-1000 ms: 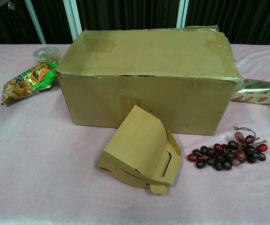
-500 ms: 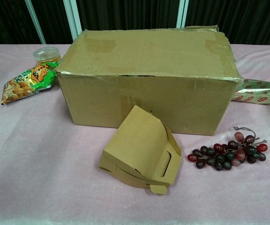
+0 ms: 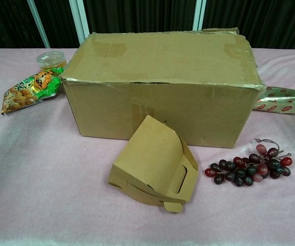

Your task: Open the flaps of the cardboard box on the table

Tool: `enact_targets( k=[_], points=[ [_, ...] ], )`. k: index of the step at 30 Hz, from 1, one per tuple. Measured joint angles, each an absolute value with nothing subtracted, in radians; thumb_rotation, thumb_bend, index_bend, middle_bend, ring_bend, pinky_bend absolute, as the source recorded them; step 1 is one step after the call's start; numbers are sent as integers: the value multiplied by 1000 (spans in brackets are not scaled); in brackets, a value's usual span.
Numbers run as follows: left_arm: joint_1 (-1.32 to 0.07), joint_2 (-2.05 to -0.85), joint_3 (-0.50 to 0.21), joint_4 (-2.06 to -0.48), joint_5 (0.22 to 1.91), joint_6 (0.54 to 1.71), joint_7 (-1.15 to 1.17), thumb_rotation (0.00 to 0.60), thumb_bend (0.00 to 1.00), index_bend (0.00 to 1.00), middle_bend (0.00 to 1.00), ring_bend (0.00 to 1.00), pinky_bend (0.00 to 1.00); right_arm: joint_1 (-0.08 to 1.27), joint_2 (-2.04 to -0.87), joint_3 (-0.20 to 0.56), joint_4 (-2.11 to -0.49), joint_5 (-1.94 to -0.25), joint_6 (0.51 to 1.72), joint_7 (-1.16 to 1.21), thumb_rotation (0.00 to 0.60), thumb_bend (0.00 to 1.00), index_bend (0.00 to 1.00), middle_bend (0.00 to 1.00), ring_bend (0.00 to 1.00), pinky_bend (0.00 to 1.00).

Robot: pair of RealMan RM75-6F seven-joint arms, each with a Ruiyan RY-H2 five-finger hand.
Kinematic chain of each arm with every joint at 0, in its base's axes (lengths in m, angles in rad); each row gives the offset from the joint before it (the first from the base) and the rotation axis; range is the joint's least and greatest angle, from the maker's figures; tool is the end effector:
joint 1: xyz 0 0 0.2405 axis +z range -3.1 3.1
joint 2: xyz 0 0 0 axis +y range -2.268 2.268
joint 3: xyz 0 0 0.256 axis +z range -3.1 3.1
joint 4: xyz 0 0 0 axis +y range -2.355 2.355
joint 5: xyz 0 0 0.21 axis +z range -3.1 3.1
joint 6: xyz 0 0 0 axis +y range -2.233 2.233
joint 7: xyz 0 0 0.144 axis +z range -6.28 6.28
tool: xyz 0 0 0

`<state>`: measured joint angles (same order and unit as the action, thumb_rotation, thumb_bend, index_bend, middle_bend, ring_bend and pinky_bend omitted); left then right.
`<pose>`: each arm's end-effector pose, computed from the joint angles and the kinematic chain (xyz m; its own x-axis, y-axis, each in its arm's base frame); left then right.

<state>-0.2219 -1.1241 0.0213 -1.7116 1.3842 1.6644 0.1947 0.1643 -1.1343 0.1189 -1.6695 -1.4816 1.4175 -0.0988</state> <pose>-0.2789 0.2030 0.1690 0.4727 -0.1405 0.8699 0.8790 0.0052 -0.4768 -0.2813 -0.2172 0.1508 0.4123 0.0259 0.9107 -0.9075 -0.0764 0.4130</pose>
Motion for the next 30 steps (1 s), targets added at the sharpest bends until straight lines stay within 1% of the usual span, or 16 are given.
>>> enact_targets(
  k=[2, 4, 6, 7, 9, 12, 14, 15, 17, 18, 24, 30],
  points=[
    [-209, -1135, 26, -1678, 1395, 1676, 177, 600, 167, 0, 0, 0, 0, 191, -1126, 133, -1706, -1487, 1398, -120, 600, 280, 0, 6, 0, 225],
    [-199, -1147, 26, -1643, 1401, 1679, 150, 600, 167, 0, 0, 0, 0, 218, -1116, 149, -1742, -1486, 1372, -140, 600, 361, 0, 43, 21, 225],
    [-193, -1156, 23, -1627, 1400, 1671, 120, 600, 167, 0, 0, 0, 0, 254, -1101, 172, -1791, -1474, 1329, -163, 600, 512, 7, 113, 75, 225],
    [-191, -1158, 22, -1622, 1399, 1664, 111, 600, 167, 0, 0, 0, 0, 273, -1094, 185, -1814, -1465, 1307, -174, 600, 563, 15, 130, 90, 225],
    [-188, -1161, 18, -1615, 1396, 1646, 98, 600, 167, 0, 0, 0, 0, 323, -1080, 221, -1864, -1431, 1255, -201, 600, 701, 59, 165, 126, 247],
    [-185, -1160, 12, -1614, 1396, 1628, 78, 600, 167, 0, 0, 0, 0, 399, -1070, 274, -1911, -1359, 1187, -236, 600, 837, 110, 197, 164, 276],
    [-183, -1158, 8, -1615, 1397, 1620, 70, 600, 167, 0, 0, 0, 0, 454, -1070, 310, -1931, -1293, 1143, -257, 600, 888, 158, 199, 173, 302],
    [-182, -1156, 5, -1615, 1397, 1616, 65, 600, 167, 0, 0, 0, 0, 477, -1071, 325, -1938, -1262, 1125, -266, 600, 904, 209, 199, 178, 325],
    [-180, -1154, 2, -1617, 1397, 1610, 61, 600, 167, 0, 0, 0, 0, 522, -1076, 352, -1947, -1195, 1090, -284, 600, 914, 274, 199, 182, 349],
    [-180, -1153, 0, -1618, 1397, 1606, 59, 600, 167, 0, 0, 0, 0, 553, -1082, 369, -1951, -1149, 1068, -296, 600, 915, 287, 199, 182, 351],
    [-176, -1149, -11, -1623, 1396, 1585, 46, 600, 167, 0, 0, 0, 0, 709, -1125, 425, -1939, -908, 985, -389, 600, 914, 287, 200, 189, 351],
    [-172, -1145, -22, -1628, 1391, 1567, 35, 600, 167, 0, 0, 0, 0, 841, -1200, 441, -1879, -707, 957, -483, 600, 913, 289, 206, 197, 351]
  ],
)
